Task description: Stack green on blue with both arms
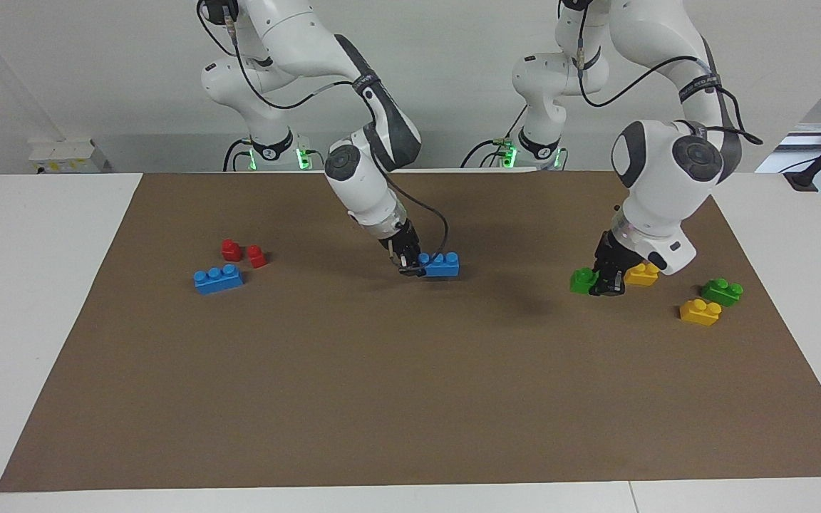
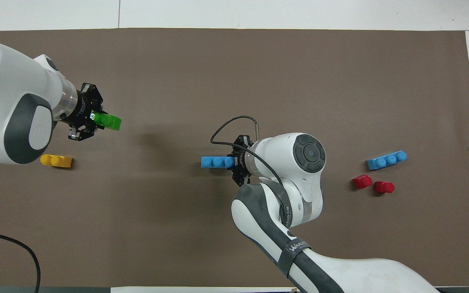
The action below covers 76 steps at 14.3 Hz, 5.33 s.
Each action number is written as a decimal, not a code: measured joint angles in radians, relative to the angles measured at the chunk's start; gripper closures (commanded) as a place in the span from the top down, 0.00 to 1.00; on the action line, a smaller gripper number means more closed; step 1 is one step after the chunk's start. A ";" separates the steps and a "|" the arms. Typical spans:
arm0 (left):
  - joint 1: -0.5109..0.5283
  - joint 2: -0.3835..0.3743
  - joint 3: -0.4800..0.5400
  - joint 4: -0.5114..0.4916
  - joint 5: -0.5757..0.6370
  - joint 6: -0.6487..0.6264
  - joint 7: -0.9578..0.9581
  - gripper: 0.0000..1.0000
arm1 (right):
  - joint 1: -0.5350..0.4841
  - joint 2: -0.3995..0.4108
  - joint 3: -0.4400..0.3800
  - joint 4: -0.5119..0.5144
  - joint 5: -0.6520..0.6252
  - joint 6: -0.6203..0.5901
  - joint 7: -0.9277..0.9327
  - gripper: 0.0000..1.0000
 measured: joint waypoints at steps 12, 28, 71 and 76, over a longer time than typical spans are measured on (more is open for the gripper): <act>-0.342 -0.088 -0.002 -0.229 -0.001 0.244 -0.540 0.00 | 0.012 0.016 0.000 -0.056 0.016 0.075 -0.001 0.00; -0.475 -0.073 0.002 -0.335 0.008 0.401 -0.756 0.00 | 0.028 0.022 0.000 -0.072 0.041 0.102 -0.026 0.00; -0.070 -0.083 0.027 -0.195 0.161 0.228 0.148 1.00 | -0.459 -0.175 -0.018 -0.062 -0.140 -0.428 -0.899 1.00; -0.004 -0.084 0.031 -0.109 0.161 0.084 0.588 1.00 | -0.558 -0.219 -0.019 -0.003 -0.305 -0.553 -1.249 1.00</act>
